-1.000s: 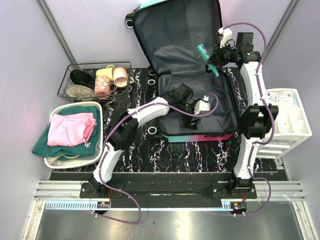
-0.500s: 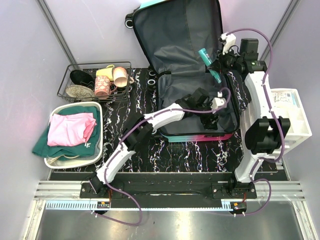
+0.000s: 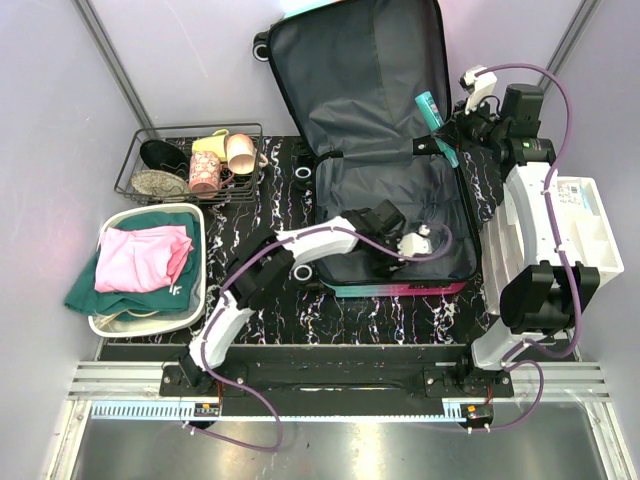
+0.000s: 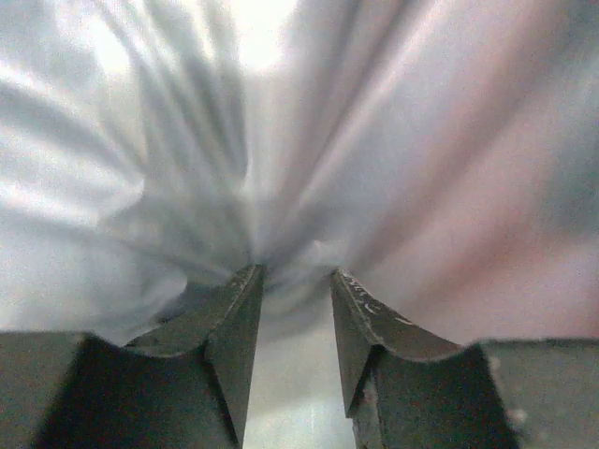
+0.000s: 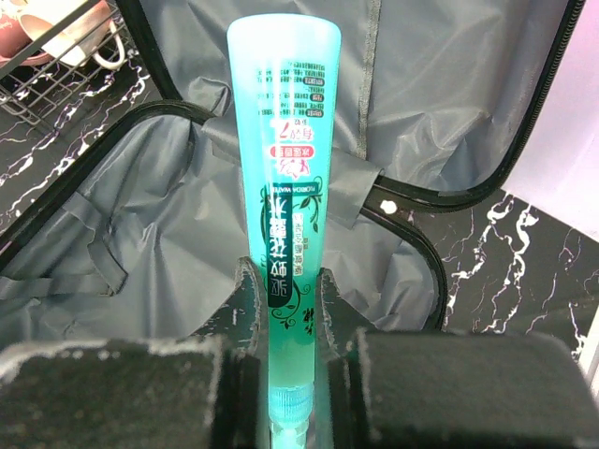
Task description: Open, take out, and arrange the luggage
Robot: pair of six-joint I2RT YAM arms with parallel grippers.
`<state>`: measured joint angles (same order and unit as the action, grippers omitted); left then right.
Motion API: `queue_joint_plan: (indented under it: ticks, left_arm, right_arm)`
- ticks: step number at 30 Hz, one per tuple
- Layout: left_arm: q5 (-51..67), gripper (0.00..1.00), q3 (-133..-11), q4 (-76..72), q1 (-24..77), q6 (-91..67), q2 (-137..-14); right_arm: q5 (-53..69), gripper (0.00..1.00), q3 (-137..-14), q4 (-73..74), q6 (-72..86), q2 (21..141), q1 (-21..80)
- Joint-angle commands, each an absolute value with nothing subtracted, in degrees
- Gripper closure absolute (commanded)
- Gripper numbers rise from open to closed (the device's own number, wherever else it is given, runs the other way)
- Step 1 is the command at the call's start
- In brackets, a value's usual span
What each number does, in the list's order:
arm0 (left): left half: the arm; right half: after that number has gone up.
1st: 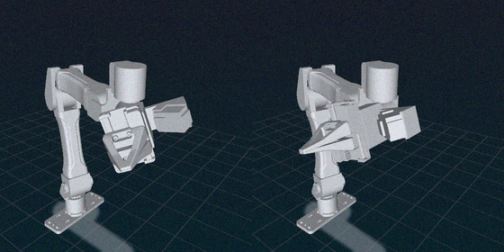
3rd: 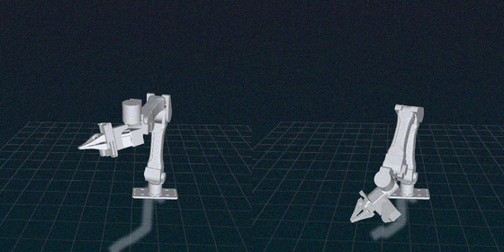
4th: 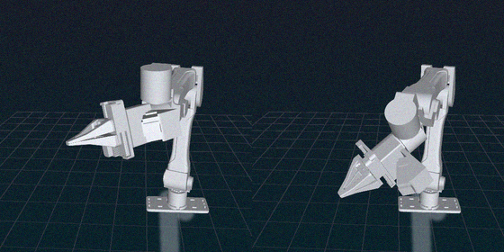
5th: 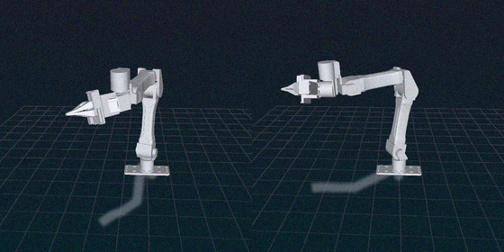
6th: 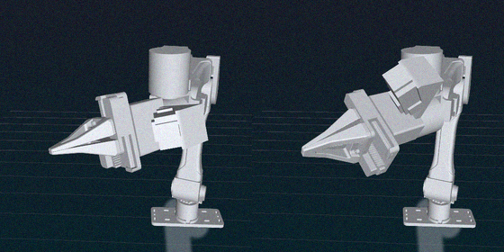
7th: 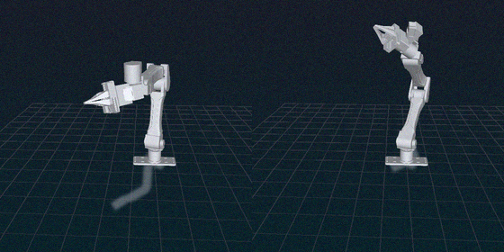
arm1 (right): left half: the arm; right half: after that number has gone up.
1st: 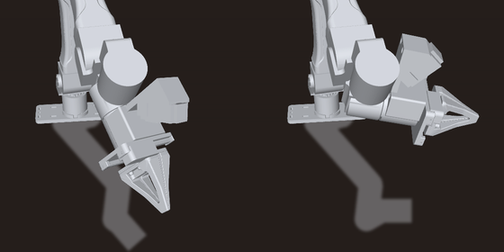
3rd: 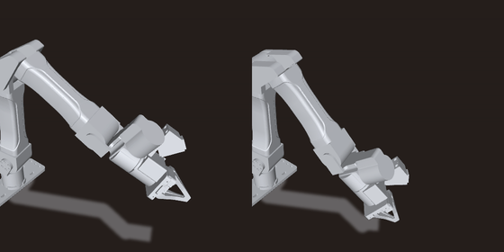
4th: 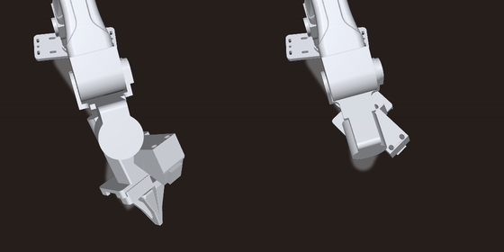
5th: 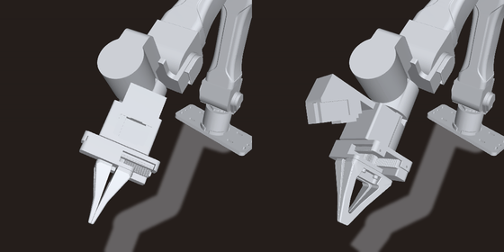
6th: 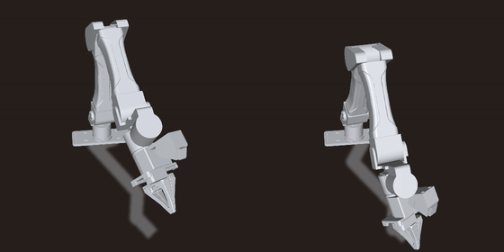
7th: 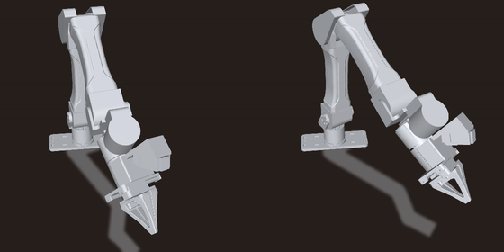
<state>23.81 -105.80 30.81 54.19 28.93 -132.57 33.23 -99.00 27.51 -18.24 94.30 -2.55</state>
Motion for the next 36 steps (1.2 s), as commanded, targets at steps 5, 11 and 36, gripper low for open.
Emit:
queue_joint_plan:
  ticks: [5,11,36]
  left_arm:
    - [11.70,0.71,-93.01,48.43,46.50,40.16,-122.18]
    - [7.30,0.92,-94.73,47.38,42.28,40.52,-119.10]
    - [35.07,0.35,-122.43,14.36,50.35,4.17,-132.62]
  right_arm:
    - [31.90,1.00,-96.59,22.85,-19.95,90.44,-2.64]
    - [31.99,1.00,-96.50,22.94,-19.95,90.44,-2.64]
    - [25.32,1.00,-96.68,23.20,-18.72,90.71,-2.64]
